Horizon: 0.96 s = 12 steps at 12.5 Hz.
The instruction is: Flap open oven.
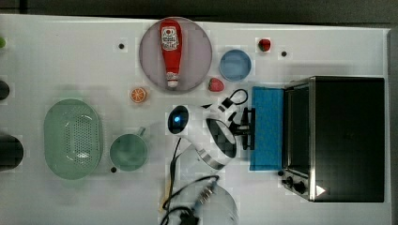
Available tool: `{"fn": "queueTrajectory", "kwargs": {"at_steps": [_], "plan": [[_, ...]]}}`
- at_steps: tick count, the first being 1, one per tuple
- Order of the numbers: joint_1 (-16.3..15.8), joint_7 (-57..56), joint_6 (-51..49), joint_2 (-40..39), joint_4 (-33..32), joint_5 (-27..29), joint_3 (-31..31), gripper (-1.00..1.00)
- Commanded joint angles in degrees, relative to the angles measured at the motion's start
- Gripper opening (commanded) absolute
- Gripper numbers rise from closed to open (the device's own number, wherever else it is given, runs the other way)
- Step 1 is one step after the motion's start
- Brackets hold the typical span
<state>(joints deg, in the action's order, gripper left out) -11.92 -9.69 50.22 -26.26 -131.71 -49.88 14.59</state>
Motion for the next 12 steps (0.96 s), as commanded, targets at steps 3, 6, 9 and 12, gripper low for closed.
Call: {"fn": "queueTrajectory", "kwargs": {"at_steps": [3, 6, 9, 12], "plan": [[-1.5, 9.9, -0.2, -3.7, 3.7, 0.1, -0.4, -0.65], [-1.5, 10.0, 1.5, -0.5, 5.8, 2.6, -0.6, -0.65], [-1.3, 10.0, 0.5, 8.6, 6.4, 17.2, -0.5, -0.65], [-1.2, 10.0, -5.0, 19.1, 7.0, 32.3, -0.4, -0.65]]}}
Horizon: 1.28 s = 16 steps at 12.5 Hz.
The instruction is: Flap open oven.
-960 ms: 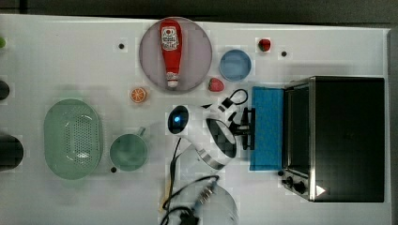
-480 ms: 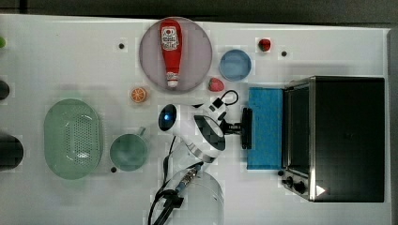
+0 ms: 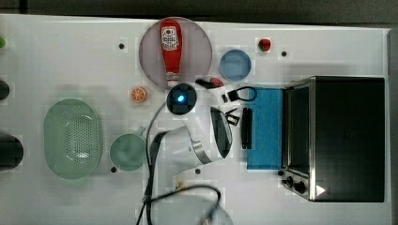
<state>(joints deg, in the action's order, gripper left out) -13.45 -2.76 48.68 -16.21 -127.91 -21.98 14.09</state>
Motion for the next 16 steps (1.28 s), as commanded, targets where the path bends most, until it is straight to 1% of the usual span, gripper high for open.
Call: {"fn": "queueTrajectory", "kwargs": {"at_steps": [1, 4, 5, 7, 9, 11, 14, 16], "plan": [[0.3, 3.1, -7.3, 12.4, 3.7, 8.4, 0.1, -0.65], [0.4, 3.6, -22.9, 20.2, 7.3, 19.9, 1.2, -0.65], [0.4, 3.6, -27.5, 22.0, 9.3, 21.4, 1.6, -0.65], [0.4, 3.6, -33.1, 25.3, 13.5, 21.2, 1.9, -0.65], [0.4, 3.6, -35.9, 27.9, 16.6, 20.8, 1.8, -0.65], [0.5, 5.1, -39.2, 29.5, 18.1, 19.6, 2.0, -0.65], [0.5, 12.2, -46.4, 30.5, 20.3, 19.3, 2.0, -0.65], [0.5, 12.3, -48.1, 30.5, 20.5, 19.2, 2.1, -0.65]]}}
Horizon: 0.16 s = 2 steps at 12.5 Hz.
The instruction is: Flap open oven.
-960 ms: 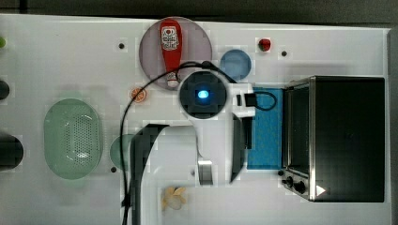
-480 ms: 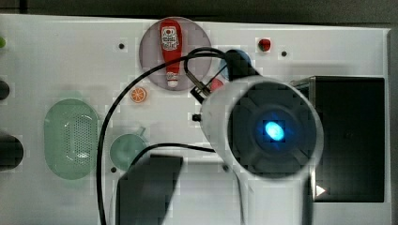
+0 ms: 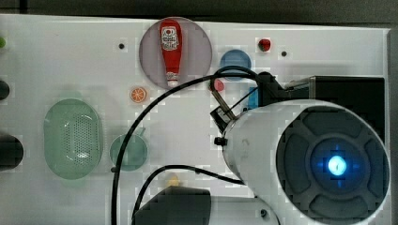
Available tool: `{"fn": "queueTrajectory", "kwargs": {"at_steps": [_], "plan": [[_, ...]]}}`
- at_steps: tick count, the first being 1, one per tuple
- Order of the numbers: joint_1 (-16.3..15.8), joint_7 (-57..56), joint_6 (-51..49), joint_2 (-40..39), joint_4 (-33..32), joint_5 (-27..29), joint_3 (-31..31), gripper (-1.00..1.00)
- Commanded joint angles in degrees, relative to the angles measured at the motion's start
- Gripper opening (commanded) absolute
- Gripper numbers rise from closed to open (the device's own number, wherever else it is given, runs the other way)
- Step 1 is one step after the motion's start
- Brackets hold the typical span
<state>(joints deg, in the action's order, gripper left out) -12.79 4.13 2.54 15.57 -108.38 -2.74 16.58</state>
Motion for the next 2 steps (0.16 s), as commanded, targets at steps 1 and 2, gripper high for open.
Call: {"fn": "queueTrajectory", "kwargs": {"at_steps": [1, 2], "plan": [[-0.1, 5.4, -2.0, -1.3, 1.0, -0.2, -0.2, -0.65], [0.0, 5.4, -2.0, -1.3, 1.0, -0.2, 0.0, -0.65]]}}
